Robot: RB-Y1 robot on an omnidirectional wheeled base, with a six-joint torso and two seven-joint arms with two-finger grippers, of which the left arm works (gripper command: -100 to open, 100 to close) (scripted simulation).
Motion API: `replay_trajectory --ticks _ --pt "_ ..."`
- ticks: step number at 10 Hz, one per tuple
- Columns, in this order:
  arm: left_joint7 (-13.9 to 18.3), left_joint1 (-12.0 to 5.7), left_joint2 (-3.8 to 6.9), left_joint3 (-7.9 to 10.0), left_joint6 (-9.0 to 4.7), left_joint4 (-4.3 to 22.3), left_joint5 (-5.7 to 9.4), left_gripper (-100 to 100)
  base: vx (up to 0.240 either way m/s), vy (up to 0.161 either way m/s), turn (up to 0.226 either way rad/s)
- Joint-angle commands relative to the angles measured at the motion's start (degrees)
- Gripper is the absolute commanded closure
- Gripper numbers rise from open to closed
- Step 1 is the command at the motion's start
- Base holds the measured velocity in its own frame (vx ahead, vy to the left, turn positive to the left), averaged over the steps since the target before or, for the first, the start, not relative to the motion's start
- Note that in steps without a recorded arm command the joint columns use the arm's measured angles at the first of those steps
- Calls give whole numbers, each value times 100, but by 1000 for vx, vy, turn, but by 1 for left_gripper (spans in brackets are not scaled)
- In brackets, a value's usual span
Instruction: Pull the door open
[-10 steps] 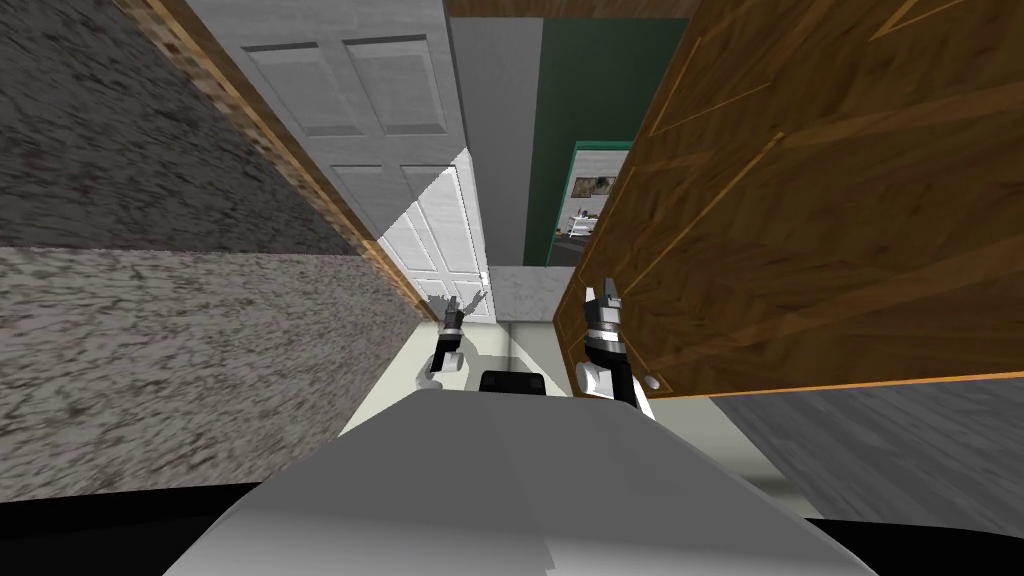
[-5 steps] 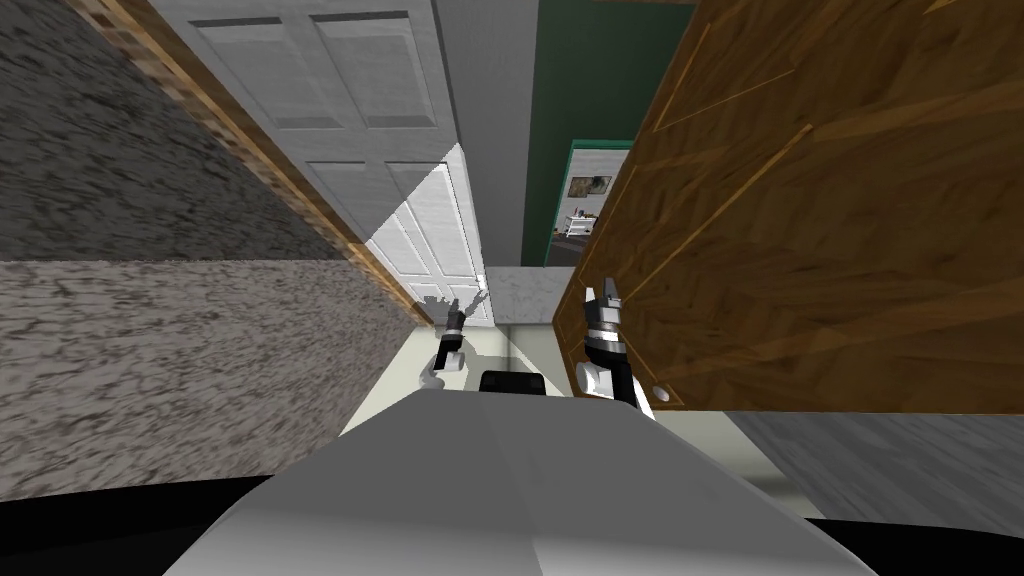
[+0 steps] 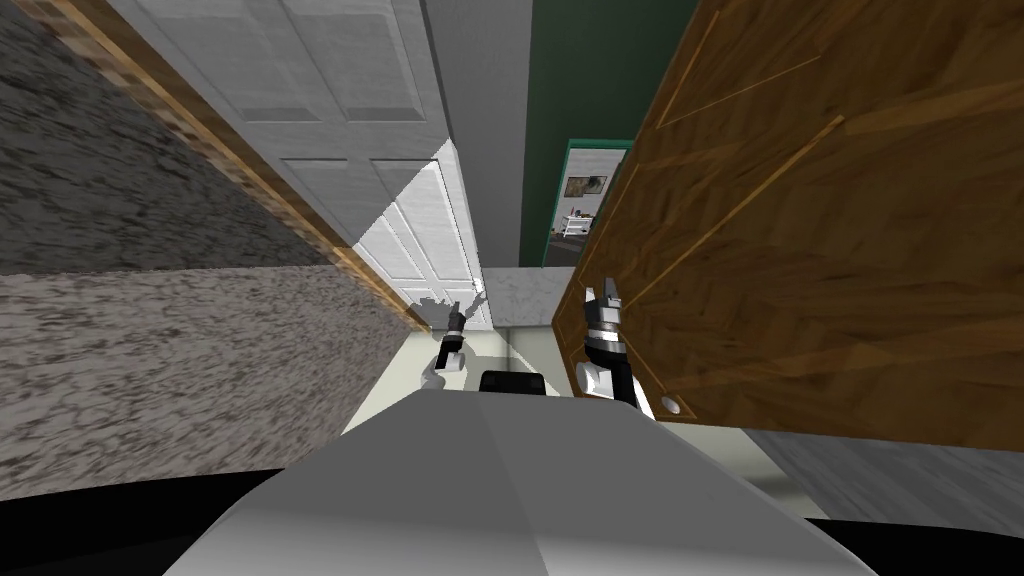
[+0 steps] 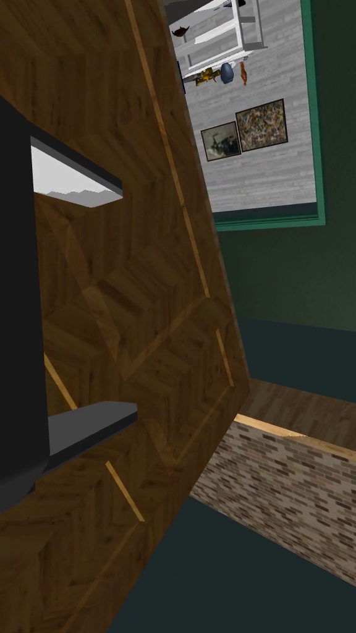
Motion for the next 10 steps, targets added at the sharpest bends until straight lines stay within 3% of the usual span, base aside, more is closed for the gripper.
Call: replay_trajectory --ticks 1,10 --pt "-10 -101 -1 7 -16 214 31 -100 103 23 -50" --pt "8 -605 56 37 -219 1424 195 -100 95 20 -43"
